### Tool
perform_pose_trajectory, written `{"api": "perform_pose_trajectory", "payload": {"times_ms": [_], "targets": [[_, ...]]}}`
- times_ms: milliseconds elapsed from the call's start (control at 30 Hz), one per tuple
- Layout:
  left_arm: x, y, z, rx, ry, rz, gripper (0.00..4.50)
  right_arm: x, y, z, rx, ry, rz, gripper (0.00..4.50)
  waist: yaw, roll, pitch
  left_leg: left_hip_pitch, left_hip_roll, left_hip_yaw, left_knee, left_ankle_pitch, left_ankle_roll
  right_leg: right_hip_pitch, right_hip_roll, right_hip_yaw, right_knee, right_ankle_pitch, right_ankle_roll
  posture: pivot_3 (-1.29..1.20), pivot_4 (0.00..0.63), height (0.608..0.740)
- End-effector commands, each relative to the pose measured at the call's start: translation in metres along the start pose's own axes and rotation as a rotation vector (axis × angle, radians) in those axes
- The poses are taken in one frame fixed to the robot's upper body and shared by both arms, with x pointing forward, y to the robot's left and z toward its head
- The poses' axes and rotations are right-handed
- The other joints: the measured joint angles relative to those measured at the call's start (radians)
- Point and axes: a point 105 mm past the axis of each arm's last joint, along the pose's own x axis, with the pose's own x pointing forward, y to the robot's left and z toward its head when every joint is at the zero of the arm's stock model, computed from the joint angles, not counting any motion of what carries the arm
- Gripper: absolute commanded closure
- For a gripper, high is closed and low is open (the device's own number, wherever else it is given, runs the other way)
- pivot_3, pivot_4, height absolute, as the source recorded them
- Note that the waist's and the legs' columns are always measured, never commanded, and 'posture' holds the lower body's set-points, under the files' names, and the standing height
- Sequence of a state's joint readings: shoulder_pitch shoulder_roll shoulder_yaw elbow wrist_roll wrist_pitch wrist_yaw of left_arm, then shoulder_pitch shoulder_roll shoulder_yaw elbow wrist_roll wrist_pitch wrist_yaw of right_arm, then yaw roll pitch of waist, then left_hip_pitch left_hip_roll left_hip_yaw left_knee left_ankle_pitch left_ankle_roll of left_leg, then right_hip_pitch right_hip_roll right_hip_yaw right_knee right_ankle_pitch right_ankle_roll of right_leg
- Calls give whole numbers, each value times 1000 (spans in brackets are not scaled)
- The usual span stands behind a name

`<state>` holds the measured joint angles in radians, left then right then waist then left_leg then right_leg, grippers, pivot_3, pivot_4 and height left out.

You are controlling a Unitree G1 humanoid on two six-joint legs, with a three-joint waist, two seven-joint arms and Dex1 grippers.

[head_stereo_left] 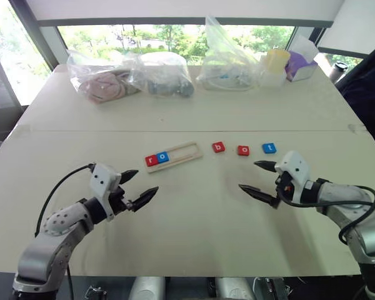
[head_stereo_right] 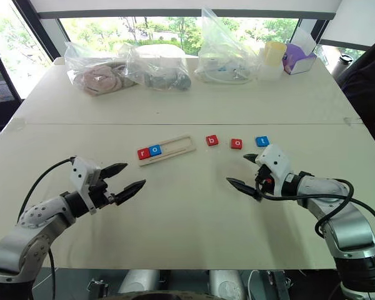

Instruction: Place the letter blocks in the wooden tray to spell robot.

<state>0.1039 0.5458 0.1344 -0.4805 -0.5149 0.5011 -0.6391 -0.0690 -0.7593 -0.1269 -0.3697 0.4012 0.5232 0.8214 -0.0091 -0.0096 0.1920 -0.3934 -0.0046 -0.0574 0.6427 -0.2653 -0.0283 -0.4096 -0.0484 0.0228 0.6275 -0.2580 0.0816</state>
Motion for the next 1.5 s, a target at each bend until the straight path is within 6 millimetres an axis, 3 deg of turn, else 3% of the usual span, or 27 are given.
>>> {"api": "perform_pose_trajectory", "payload": {"times_ms": [33, 867, 1200, 1400, 1500], "targets": [[-2, 3, 10, 22, -37, 12, 0, -3, -3, 16, -38, -43, -2, 18, -1, 0, 0, 0, 0, 0, 0, 0, 0, 0, 0, 0, 0, 0, 0, 0, 150, 740], [0, 4, 10, 0, -16, -30, 0, 9, -1, 24, -50, -74, 6, 18, 0, 0, 0, 1, 0, 0, 3, 0, 0, 1, 1, 0, 2, 1, 0, 0, 150, 740], [11, 46, 21, 120, 35, -124, 0, 15, 3, 45, -69, -129, 27, 18, 0, 0, 0, 1, 0, 1, 4, 0, 0, 1, 3, 0, 3, 1, -1, 0, 150, 740], [33, 65, 17, 178, 102, -233, 0, 17, 5, 48, -77, -145, 13, 18, 0, 0, 0, 1, -1, 1, 4, 0, 0, 1, 3, -1, 3, 2, 0, 0, 150, 740], [43, 71, 16, 174, 109, -298, 887, 17, 6, 48, -78, -149, -6, 0, -1, 0, 0, 1, -1, 1, 4, 0, 0, 1, 3, -1, 4, 2, 0, 0, 150, 740]]}}
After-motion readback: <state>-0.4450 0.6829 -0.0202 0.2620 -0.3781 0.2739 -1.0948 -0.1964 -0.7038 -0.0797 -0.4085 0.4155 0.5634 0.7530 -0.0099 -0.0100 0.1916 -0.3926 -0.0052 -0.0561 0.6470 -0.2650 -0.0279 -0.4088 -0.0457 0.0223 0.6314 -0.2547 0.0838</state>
